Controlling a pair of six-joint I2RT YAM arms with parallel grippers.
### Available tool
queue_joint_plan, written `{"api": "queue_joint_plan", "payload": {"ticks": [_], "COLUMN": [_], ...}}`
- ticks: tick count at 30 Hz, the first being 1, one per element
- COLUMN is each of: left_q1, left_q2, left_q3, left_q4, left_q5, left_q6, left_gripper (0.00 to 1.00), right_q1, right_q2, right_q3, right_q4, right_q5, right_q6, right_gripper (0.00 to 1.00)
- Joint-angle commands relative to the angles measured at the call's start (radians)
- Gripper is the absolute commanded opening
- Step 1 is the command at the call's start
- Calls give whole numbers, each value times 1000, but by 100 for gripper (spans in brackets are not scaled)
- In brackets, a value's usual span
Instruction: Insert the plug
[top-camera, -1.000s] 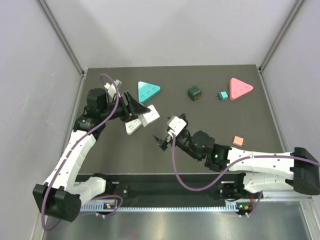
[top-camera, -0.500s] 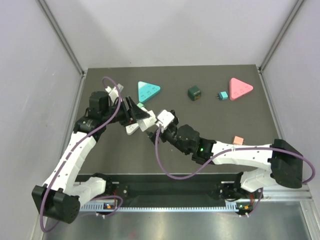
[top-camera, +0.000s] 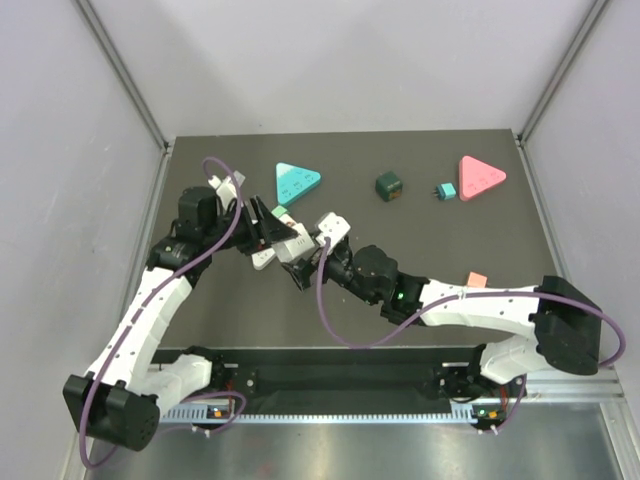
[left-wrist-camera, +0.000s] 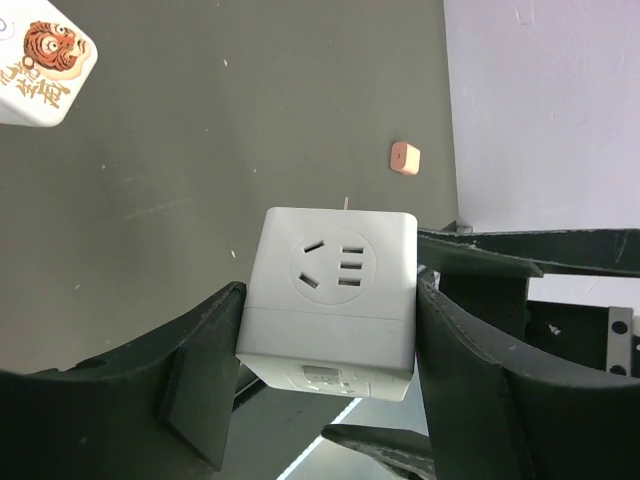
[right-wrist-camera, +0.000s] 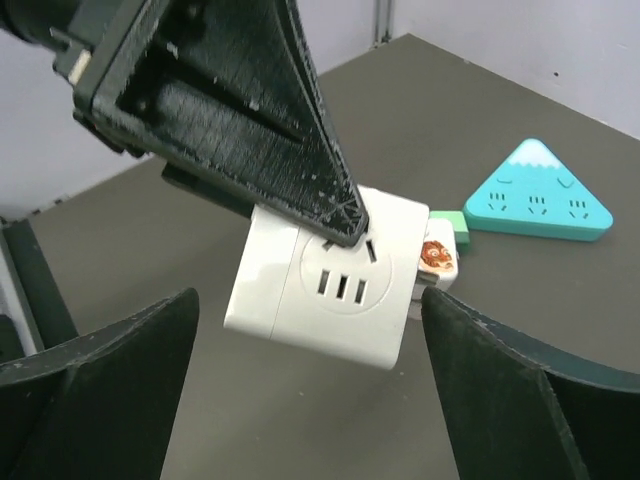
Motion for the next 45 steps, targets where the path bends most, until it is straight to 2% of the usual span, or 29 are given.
{"api": "queue_joint_plan", "payload": {"ticks": [1,4,5,7,8,10,11,13,14,15,25,29,34,45], "left_q1": [-6,-4,-4,-6,-4,-4,-4,-6,-4,-4,-6,-6,-6,-6], "left_q2": [-34,-42,-43,-48,-50,-54,-53,-60,-65,-77,-154,-168,-154,-106], "left_q3": [-7,-13,-14,-13,-10,13,22,35,36,33,-103,-123,-120,-146], "left_q4": [51,60,63,66,66,25,7,-53,-69,-79,11,23,5,57], "left_q5": [18,18,21,21,19,7,-4,-53,-69,-89,-97,-99,-119,-159], "left_q6": [7,-2,-8,-16,-21,-22,-21,-19,-24,-30,-171,-196,-220,-243], "left_gripper": [0,0,0,4,18,36,44,48,56,59,63,77,77,67], "right_q1": [-18,-33,-35,-35,-34,-34,-35,-35,-34,-32,-34,-32,-29,-23], "right_q2": [-13,2,13,21,24,30,34,39,45,48,83,94,109,137], "right_q3": [35,44,49,55,54,54,52,48,49,45,51,51,48,48], "right_q4": [80,79,75,77,80,88,94,109,126,137,198,204,230,270], "right_q5": [-35,-44,-38,-34,-34,-34,-29,-8,5,27,69,81,101,71], "right_q6": [76,90,90,91,91,100,113,122,136,142,169,173,174,189], "right_gripper": [90,57,35,21,10,0,0,0,0,0,0,0,0,0]}}
